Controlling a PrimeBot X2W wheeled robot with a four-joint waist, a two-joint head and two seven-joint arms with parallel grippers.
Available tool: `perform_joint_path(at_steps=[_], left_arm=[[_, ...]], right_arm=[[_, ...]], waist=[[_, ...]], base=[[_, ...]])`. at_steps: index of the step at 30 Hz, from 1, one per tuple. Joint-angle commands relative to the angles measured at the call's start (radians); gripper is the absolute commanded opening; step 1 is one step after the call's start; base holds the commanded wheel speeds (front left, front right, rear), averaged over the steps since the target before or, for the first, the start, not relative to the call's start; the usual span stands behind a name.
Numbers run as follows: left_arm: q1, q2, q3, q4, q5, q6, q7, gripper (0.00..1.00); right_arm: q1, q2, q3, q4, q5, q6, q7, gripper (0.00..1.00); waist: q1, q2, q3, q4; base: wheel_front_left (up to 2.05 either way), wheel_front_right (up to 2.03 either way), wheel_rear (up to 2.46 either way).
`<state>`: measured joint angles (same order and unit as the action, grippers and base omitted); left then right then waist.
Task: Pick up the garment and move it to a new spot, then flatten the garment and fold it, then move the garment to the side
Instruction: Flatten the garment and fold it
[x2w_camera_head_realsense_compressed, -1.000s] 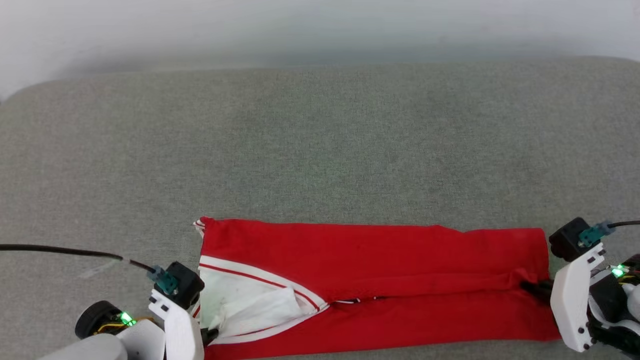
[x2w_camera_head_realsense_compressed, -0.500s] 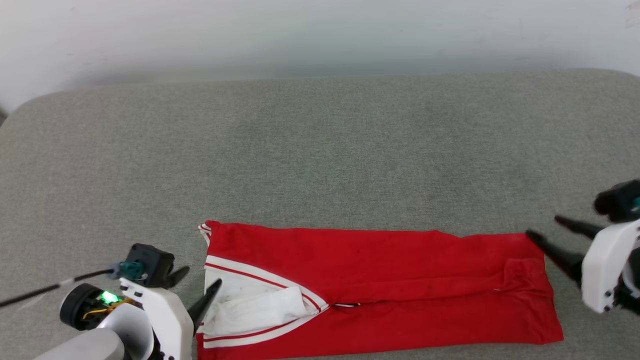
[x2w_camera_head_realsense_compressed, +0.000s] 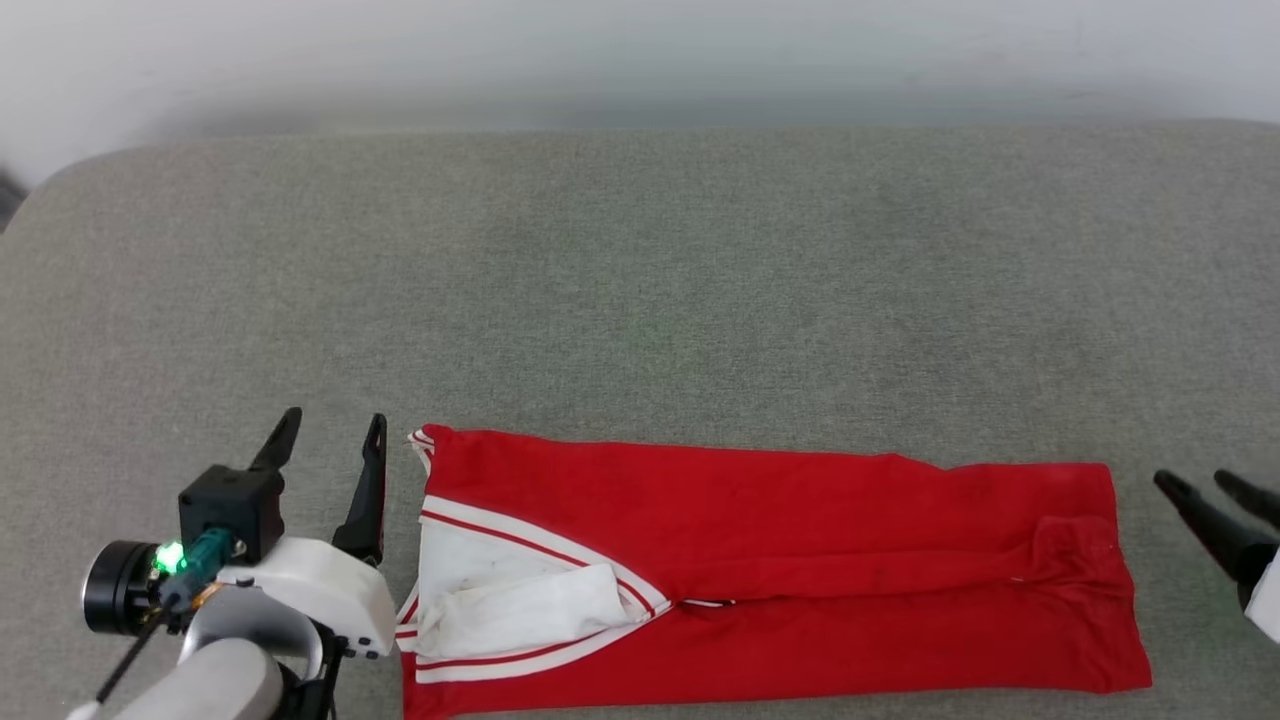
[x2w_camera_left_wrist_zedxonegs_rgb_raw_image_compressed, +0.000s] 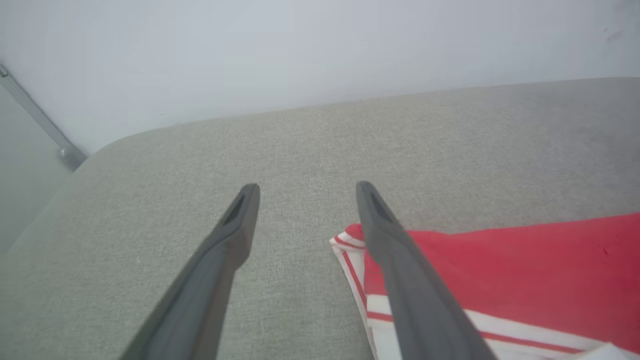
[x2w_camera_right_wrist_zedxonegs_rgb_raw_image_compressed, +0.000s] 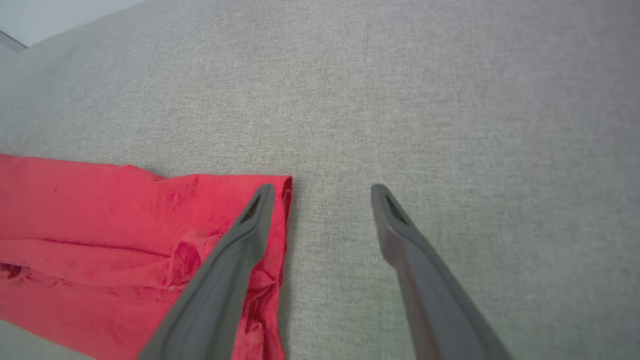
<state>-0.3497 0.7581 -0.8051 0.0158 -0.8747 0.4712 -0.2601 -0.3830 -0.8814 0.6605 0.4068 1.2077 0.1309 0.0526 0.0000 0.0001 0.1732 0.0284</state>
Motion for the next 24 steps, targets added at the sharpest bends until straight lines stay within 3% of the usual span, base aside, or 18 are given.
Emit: perform_joint_path(at_steps=[1,7,19,24], left_arm=[[0.054,-0.038,0.066,-0.008,0.071,0.017,-0.006,1.00],[0.175,-0.171,0.289,-0.031,0.286,0.047,-0.005,1.00],[0.308,-0.413,0.546,-0.115,0.627,-0.038,-0.005,1.00],[0.355,-0.495,0.617,-0.138,0.714,-0.080,-0.005,1.00]], right_arm=[[0.031,0.019,-0.013,0.007,0.025,0.000,0.010,1.00],[0.075,0.067,-0.027,0.013,0.084,0.000,0.045,1.00],[0.154,0.181,0.042,-0.006,0.225,0.000,0.221,1.00],[0.132,0.206,0.070,0.002,0.219,0.000,0.246,1.00]], waist=[[0.0000,-0.0001,0.009,0.008],[0.0000,-0.0001,0.026,0.018],[0.0000,-0.0001,0.041,0.034],[0.0000,-0.0001,0.029,0.029]], base=[[0.00,0.00,0.00],[0.00,0.00,0.00],[0.00,0.00,0.00],[0.00,0.00,0.00]])
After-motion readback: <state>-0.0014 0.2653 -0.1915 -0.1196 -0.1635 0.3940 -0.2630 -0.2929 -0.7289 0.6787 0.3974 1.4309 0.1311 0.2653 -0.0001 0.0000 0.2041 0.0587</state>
